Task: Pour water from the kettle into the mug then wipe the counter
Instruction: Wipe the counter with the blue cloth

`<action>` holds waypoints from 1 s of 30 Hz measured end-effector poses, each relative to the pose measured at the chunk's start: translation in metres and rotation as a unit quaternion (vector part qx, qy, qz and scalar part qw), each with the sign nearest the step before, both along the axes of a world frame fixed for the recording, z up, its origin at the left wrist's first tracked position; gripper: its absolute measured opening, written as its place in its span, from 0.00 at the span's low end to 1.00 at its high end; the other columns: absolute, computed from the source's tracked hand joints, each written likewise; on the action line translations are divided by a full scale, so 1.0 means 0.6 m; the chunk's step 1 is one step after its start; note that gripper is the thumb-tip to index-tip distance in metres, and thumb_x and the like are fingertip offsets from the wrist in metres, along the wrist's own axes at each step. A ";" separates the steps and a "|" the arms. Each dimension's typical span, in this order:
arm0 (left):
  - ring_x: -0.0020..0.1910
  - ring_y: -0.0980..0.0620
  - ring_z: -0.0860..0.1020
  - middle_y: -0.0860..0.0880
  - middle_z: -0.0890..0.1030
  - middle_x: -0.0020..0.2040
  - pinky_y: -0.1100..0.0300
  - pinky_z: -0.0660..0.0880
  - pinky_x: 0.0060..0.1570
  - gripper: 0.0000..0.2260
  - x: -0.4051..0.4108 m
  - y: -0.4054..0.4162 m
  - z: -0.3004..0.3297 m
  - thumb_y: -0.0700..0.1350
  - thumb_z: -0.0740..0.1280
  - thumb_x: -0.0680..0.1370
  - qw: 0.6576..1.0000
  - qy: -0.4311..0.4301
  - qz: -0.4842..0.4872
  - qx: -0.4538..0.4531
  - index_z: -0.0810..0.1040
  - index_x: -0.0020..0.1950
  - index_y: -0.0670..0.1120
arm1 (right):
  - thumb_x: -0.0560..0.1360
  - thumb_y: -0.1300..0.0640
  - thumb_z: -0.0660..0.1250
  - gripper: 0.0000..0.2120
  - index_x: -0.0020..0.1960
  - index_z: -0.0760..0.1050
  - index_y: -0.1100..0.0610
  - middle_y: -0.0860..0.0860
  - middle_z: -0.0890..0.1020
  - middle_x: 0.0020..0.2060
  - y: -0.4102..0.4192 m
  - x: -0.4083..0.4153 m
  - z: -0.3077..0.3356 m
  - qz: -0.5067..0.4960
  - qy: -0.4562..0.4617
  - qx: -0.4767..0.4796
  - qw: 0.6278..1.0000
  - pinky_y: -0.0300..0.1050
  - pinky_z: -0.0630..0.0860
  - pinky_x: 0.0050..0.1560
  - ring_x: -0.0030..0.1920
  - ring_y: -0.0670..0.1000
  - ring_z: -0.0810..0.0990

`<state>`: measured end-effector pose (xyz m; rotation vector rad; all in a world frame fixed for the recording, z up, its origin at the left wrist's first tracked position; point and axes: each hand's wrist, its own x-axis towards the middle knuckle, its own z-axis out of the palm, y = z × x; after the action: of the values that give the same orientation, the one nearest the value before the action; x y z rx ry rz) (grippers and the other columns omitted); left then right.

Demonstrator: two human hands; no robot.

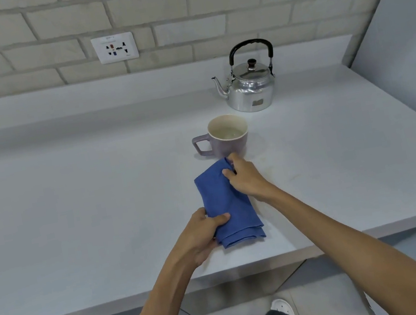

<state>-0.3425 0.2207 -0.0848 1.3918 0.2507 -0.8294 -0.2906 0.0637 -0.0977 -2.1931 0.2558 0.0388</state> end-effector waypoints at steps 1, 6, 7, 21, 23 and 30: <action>0.52 0.46 0.79 0.43 0.79 0.56 0.53 0.78 0.51 0.18 -0.002 -0.004 -0.006 0.38 0.67 0.77 1.000 -0.005 -0.007 0.021 0.68 0.65 0.39 | 0.80 0.61 0.57 0.07 0.56 0.65 0.65 0.60 0.76 0.47 0.000 -0.004 -0.004 -0.001 -0.002 -0.017 1.000 0.44 0.64 0.38 0.42 0.53 0.72; 0.37 0.51 0.81 0.48 0.81 0.42 0.58 0.78 0.38 0.15 0.003 0.020 -0.014 0.57 0.60 0.79 0.921 -0.198 -0.116 0.314 0.71 0.51 0.45 | 0.73 0.68 0.61 0.17 0.61 0.66 0.61 0.57 0.71 0.55 0.036 -0.018 -0.020 -0.028 -0.118 -0.247 0.961 0.45 0.67 0.50 0.55 0.57 0.68; 0.36 0.48 0.82 0.46 0.82 0.40 0.54 0.79 0.39 0.17 0.007 0.028 -0.014 0.58 0.58 0.79 0.898 -0.234 -0.107 0.358 0.72 0.50 0.45 | 0.73 0.67 0.62 0.19 0.63 0.67 0.60 0.57 0.70 0.57 0.048 -0.021 -0.022 -0.025 -0.136 -0.266 0.954 0.46 0.67 0.51 0.57 0.57 0.68; 0.67 0.43 0.67 0.42 0.70 0.70 0.49 0.64 0.64 0.16 0.039 0.038 -0.074 0.45 0.55 0.82 0.749 -0.484 -0.061 0.448 0.70 0.67 0.42 | 0.82 0.51 0.48 0.24 0.77 0.54 0.51 0.51 0.55 0.78 0.066 -0.117 -0.086 0.129 -0.100 -0.307 0.937 0.48 0.39 0.75 0.78 0.50 0.50; 0.71 0.44 0.64 0.43 0.67 0.73 0.49 0.61 0.68 0.18 0.036 0.036 -0.080 0.46 0.54 0.82 0.753 -0.482 -0.059 0.445 0.68 0.70 0.42 | 0.82 0.51 0.48 0.24 0.77 0.53 0.49 0.50 0.55 0.78 0.042 -0.133 -0.087 0.135 -0.097 -0.308 0.937 0.47 0.40 0.76 0.78 0.49 0.50; 0.77 0.51 0.56 0.48 0.59 0.77 0.51 0.48 0.75 0.23 0.022 0.038 -0.094 0.51 0.53 0.81 0.721 -0.508 -0.109 0.460 0.60 0.76 0.47 | 0.81 0.50 0.48 0.24 0.77 0.52 0.48 0.48 0.53 0.78 -0.058 -0.113 -0.082 0.100 -0.061 -0.334 0.935 0.49 0.40 0.75 0.78 0.48 0.49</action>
<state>-0.3294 0.2433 -0.1412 2.6532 -0.4517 0.0702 -0.3586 0.0291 -0.1468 -2.8812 -0.0415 -0.0847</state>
